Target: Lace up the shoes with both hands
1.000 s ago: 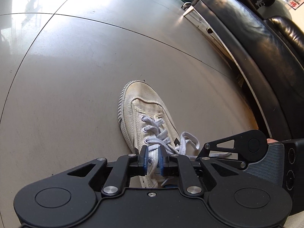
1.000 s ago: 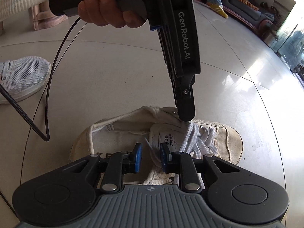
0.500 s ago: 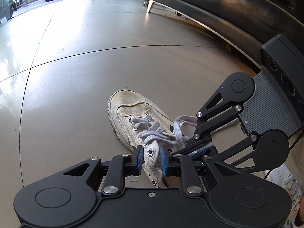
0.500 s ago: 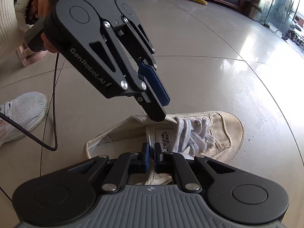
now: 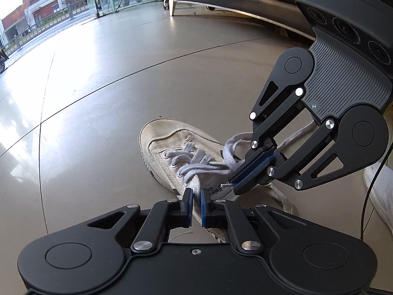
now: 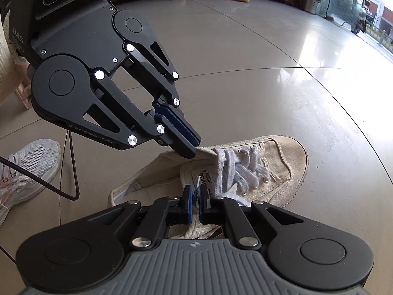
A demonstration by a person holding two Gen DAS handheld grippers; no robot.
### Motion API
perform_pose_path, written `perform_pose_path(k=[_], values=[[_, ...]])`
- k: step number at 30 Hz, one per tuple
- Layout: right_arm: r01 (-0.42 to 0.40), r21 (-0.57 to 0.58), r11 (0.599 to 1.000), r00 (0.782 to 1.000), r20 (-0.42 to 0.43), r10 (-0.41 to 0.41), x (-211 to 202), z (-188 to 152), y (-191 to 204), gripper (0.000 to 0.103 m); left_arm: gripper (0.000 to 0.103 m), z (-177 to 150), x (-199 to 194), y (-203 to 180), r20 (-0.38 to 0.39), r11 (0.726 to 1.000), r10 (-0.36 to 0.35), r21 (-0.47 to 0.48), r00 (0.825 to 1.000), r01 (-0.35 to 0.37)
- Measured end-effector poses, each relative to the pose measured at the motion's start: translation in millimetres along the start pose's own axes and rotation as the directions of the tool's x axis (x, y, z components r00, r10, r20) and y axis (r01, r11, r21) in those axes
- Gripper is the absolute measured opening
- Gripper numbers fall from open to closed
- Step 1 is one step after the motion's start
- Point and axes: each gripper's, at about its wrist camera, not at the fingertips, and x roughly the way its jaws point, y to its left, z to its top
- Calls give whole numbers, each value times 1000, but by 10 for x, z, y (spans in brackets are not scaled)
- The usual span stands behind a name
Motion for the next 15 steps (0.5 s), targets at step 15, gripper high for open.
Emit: perform_pose_path(k=[15], values=[[-31,24,999,999,17,30,109,302,19,5,3,-210,53,625,61,865,-202,-456,978,207]])
